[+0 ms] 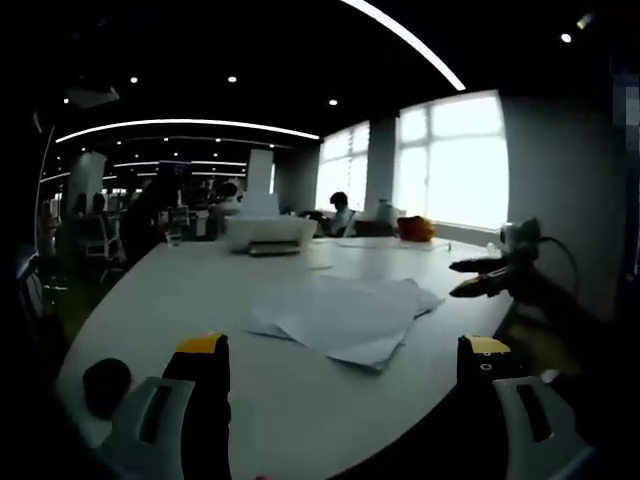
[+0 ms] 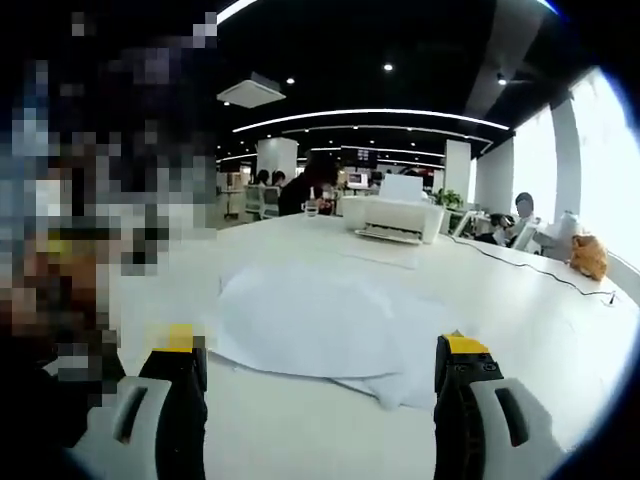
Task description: Organize the stack of printing papers by aligning and flattening the scattered papers on the table
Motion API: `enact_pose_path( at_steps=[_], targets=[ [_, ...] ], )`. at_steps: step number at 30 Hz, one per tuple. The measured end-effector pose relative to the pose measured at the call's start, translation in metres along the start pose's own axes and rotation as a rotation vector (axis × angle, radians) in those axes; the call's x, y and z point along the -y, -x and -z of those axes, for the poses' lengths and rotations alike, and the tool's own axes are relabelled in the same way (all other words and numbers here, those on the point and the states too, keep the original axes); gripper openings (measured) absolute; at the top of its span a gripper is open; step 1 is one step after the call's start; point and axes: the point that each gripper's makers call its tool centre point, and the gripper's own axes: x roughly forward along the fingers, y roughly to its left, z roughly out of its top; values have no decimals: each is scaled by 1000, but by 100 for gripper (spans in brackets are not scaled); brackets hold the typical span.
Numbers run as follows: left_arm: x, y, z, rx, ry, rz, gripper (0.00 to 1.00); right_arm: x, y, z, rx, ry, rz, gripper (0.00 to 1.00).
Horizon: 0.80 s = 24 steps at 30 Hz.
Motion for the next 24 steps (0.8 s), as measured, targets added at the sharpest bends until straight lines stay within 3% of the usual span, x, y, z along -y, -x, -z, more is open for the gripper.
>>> enact_pose_path(
  at_steps=[8,11,15,24],
  targets=[
    [0,0,1,-1,0,1,97,18,-17,11,-3,-54,11,89],
    [-1,-2,5,-10,11,2,97,22,-25,5,88,-77,-5,90],
    [0,-3,7,-11,22,6,97,28,-34,12,80,-113,-1,89],
    [0,-2,5,-8,16,7,97,30,-51,24,38,-81,27,89]
  ],
)
